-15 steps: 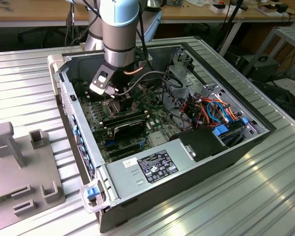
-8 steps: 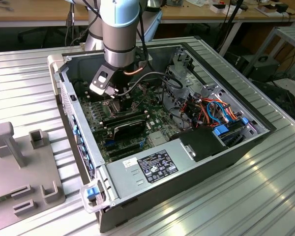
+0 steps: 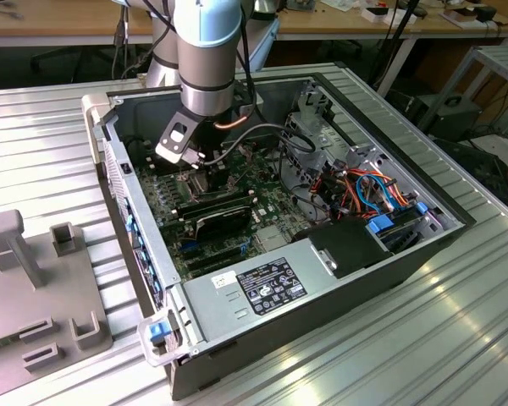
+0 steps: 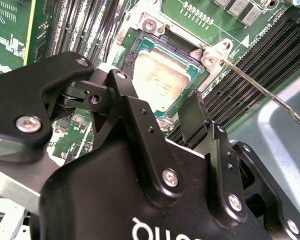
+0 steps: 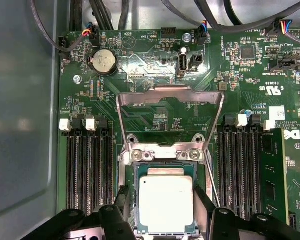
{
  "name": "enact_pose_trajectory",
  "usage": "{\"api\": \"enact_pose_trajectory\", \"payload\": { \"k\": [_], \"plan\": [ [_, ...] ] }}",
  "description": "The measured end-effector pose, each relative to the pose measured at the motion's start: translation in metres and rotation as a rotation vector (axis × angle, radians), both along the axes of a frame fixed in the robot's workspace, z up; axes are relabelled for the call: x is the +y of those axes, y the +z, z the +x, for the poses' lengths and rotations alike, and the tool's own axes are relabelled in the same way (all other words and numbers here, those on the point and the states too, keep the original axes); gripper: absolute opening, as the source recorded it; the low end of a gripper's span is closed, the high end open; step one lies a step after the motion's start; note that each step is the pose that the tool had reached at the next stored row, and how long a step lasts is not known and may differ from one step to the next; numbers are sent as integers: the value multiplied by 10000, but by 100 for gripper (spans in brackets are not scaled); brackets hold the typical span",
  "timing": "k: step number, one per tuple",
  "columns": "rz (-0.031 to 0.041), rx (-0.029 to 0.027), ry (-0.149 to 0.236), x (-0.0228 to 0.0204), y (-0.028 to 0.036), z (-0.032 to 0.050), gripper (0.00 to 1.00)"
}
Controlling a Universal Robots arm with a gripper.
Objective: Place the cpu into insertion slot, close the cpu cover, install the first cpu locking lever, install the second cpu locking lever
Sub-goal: 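Place the cpu into insertion slot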
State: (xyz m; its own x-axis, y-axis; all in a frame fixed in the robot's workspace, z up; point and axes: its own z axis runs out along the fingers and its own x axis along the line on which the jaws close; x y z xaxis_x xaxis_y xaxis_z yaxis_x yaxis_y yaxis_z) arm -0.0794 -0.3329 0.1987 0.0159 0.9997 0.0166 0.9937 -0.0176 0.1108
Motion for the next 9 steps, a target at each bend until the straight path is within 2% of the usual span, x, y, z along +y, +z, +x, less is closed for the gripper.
{"api": "enact_pose_trajectory", "payload": {
  "k": [2, 5, 7, 9],
  "plan": [
    [10, -7, 0, 2, 20, 2, 61],
    [-31, 24, 1, 1, 69, 3, 61],
    [-32, 31, -1, 1, 69, 4, 61],
    [-33, 31, 0, 0, 40, 4, 61]
  ]
}}
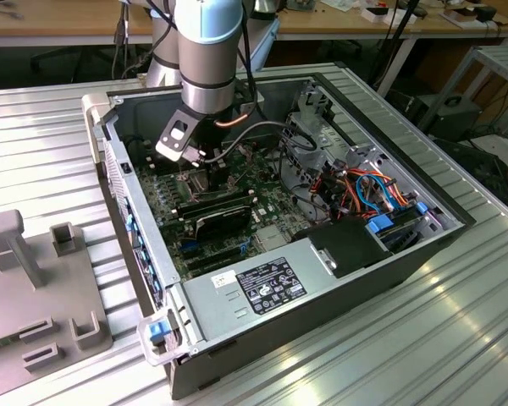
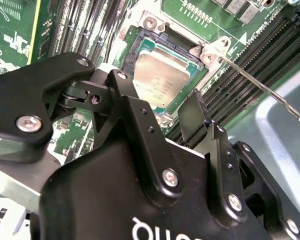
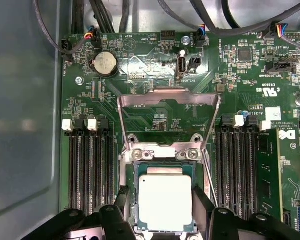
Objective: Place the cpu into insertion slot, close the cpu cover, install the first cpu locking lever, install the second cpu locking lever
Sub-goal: 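Place the cpu into insertion slot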
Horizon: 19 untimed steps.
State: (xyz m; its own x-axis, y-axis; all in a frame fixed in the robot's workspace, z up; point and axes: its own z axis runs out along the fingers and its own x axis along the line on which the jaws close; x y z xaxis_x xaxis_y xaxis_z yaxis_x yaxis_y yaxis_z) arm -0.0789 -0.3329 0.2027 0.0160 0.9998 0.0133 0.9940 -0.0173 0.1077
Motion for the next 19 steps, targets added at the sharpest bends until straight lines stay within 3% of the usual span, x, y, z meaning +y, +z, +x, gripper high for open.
{"api": "enact_pose_trajectory", "payload": {
  "k": [5, 10, 15, 19],
  "plan": [
    [-3, 2, 0, 0, -42, 1, 61],
    [7, -8, 1, 3, -21, 4, 61],
    [-50, 0, 0, -1, -19, 2, 61],
    [-55, 0, -1, -3, -28, 4, 61]
  ]
}}
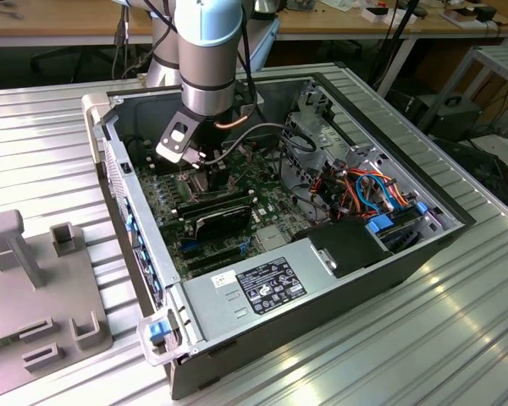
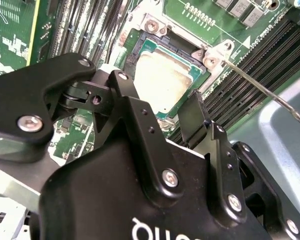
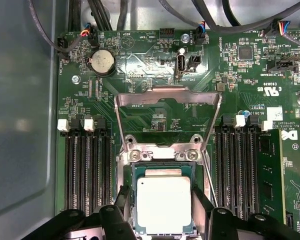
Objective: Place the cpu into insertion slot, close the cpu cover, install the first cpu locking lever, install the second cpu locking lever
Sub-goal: 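Place the cpu into insertion slot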
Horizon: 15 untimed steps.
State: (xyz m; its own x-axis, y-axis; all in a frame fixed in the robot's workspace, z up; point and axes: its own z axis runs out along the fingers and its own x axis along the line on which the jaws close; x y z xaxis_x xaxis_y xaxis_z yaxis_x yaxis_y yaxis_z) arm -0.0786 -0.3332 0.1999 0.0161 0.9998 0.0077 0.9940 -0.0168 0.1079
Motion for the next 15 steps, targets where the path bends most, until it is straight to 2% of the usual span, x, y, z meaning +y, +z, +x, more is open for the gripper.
{"api": "enact_pose_trajectory", "payload": {
  "k": [6, 8, 11, 15],
  "plan": [
    [-11, -1, -57, -1, -5, 4, 61],
    [-57, -3, -91, 0, -6, 4, 61],
    [-170, -3, -99, 0, -4, 4, 61],
    [-193, -2, -101, 2, 18, 5, 61]
  ]
}}
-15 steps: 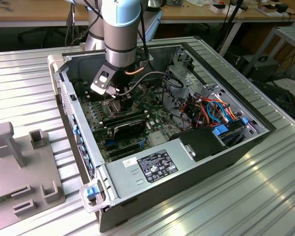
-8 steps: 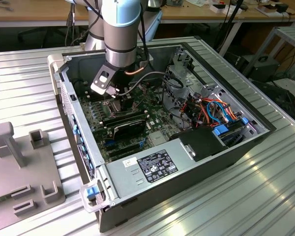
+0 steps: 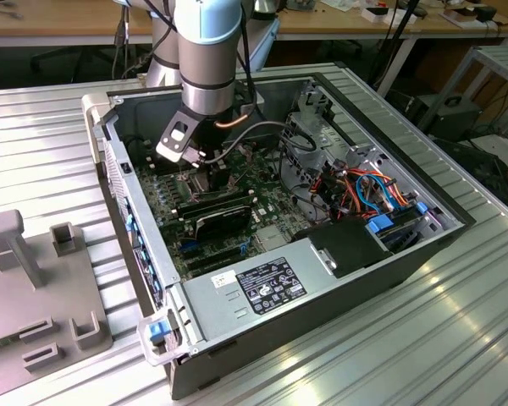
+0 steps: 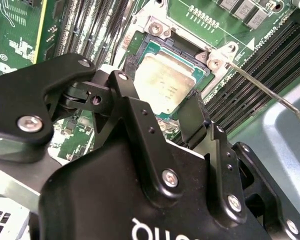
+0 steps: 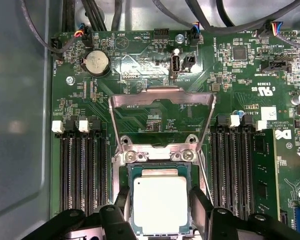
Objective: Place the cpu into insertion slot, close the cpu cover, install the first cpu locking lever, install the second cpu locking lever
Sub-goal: 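Place the cpu into insertion slot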
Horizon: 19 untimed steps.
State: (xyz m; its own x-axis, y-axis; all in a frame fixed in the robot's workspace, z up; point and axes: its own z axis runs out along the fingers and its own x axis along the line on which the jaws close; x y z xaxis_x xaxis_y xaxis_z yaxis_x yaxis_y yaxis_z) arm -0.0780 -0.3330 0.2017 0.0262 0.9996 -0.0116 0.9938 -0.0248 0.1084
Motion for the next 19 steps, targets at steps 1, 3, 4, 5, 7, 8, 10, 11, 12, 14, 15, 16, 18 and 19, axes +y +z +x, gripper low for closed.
{"api": "enact_pose_trajectory", "payload": {
  "k": [1, 3, 4, 5, 7, 8, 10, 11, 12, 14, 15, 16, 18, 19],
  "plan": [
    [-12, 1, -1, 0, 21, 0, 61],
    [-55, 1, -3, 0, 41, -1, 61],
    [-100, 1, -3, 0, 53, 0, 61],
    [-146, 1, -1, 0, 64, 0, 61],
    [-239, 2, -2, 0, 74, -1, 61],
    [-261, 3, 0, 0, 79, 0, 61],
    [-271, 2, 0, 3, 92, 0, 61],
    [-271, 2, -1, 5, 99, 0, 61],
    [-272, 2, 0, 5, 112, 0, 61],
    [-273, 2, -1, 7, 137, 0, 61],
    [-274, 4, -2, 8, 157, 0, 61],
    [-273, 8, -3, 8, 175, 0, 61],
    [-273, 25, -11, 9, 200, -1, 61],
    [-273, 33, -15, 9, 206, 0, 60]
  ]
}}
